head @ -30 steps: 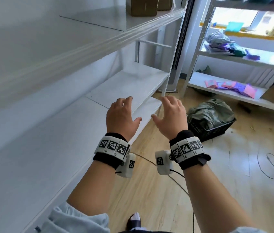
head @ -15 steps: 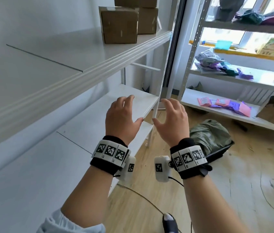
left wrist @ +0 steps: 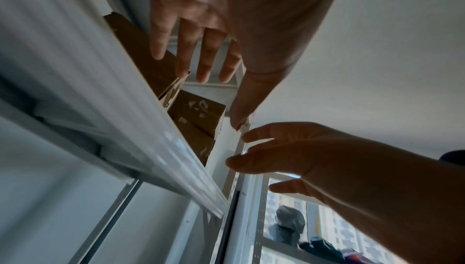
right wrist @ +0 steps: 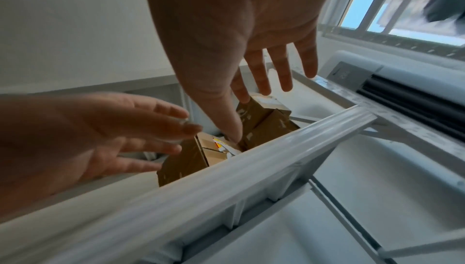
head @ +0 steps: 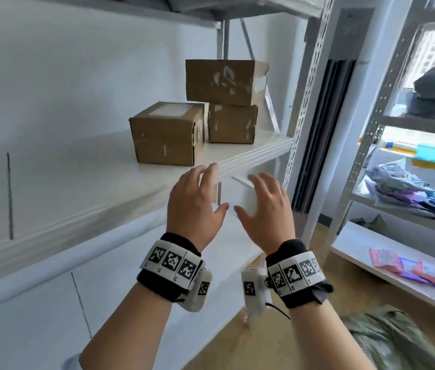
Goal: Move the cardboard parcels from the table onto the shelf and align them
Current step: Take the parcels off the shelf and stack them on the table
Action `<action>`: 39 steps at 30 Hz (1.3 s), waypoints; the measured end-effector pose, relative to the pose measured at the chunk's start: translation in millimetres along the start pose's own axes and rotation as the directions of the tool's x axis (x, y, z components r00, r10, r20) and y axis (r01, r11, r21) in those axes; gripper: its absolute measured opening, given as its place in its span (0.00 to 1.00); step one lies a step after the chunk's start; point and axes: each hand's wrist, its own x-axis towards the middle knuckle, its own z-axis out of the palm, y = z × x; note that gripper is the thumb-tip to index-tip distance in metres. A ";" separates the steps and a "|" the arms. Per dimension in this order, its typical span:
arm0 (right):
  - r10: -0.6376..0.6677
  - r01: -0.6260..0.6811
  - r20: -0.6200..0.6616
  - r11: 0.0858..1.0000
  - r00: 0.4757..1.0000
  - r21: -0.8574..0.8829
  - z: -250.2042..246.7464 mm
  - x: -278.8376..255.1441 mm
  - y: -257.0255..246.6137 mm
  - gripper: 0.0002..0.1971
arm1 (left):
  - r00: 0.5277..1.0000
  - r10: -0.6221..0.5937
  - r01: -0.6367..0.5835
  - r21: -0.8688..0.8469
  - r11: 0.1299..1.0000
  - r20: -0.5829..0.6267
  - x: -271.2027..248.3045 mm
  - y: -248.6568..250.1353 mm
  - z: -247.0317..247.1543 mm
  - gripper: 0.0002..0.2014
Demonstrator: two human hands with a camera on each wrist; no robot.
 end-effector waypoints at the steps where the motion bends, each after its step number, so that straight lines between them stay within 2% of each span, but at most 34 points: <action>1: -0.028 0.028 -0.003 0.999 1.000 0.029 0.7 13.7 -0.1 0.33 | 0.999 0.000 0.000 0.012 1.000 -0.039 12.8 2.1 -1.9 0.39; 5: -0.142 0.144 -0.027 0.979 0.990 0.145 4.9 64.0 -15.8 0.33 | 0.992 -0.039 0.048 0.068 0.997 -0.123 61.5 -3.1 -22.9 0.40; 9: -0.259 0.258 -0.017 0.950 0.966 0.176 11.2 109.1 -40.0 0.35 | 0.969 -0.227 0.237 0.123 0.964 -0.093 98.7 -25.4 -49.1 0.44; 11: -0.278 0.270 0.019 0.944 0.960 0.188 14.6 127.4 -52.2 0.36 | 0.932 -0.359 0.362 0.149 0.920 -0.046 108.6 -37.4 -59.6 0.45; 15: -0.301 0.275 0.092 0.934 0.949 0.226 26.5 151.3 -72.0 0.39 | 0.823 -0.564 0.554 0.131 0.822 0.065 120.6 -60.0 -72.0 0.48; 18: -0.303 0.263 0.169 0.938 0.938 0.224 38.2 159.4 -78.7 0.38 | 0.763 -0.630 0.627 0.073 0.776 0.143 129.7 -73.3 -69.8 0.48; 21: -0.259 0.208 0.205 0.948 0.944 0.240 45.9 161.8 -79.1 0.35 | 0.737 -0.633 0.657 -0.029 0.754 0.239 137.4 -79.5 -61.3 0.45; 24: -0.231 0.176 0.204 0.951 0.951 0.255 48.5 161.8 -80.0 0.34 | 0.738 -0.629 0.659 -0.060 0.750 0.243 138.4 -78.8 -57.1 0.42; 29: -0.229 0.174 0.176 0.944 0.957 0.282 46.7 158.2 -79.0 0.33 | 0.771 -0.618 0.628 -0.027 0.778 0.151 133.4 -72.7 -53.0 0.38; 35: -0.240 0.192 0.088 0.909 0.967 0.369 39.8 148.9 -77.5 0.31 | 0.821 -0.570 0.570 -0.061 0.819 0.033 119.6 -57.6 -51.6 0.41; 39: -0.251 0.207 0.065 0.897 0.966 0.391 30.8 144.5 -82.6 0.30 | 0.827 -0.560 0.557 -0.079 0.827 -0.036 110.8 -48.6 -56.6 0.40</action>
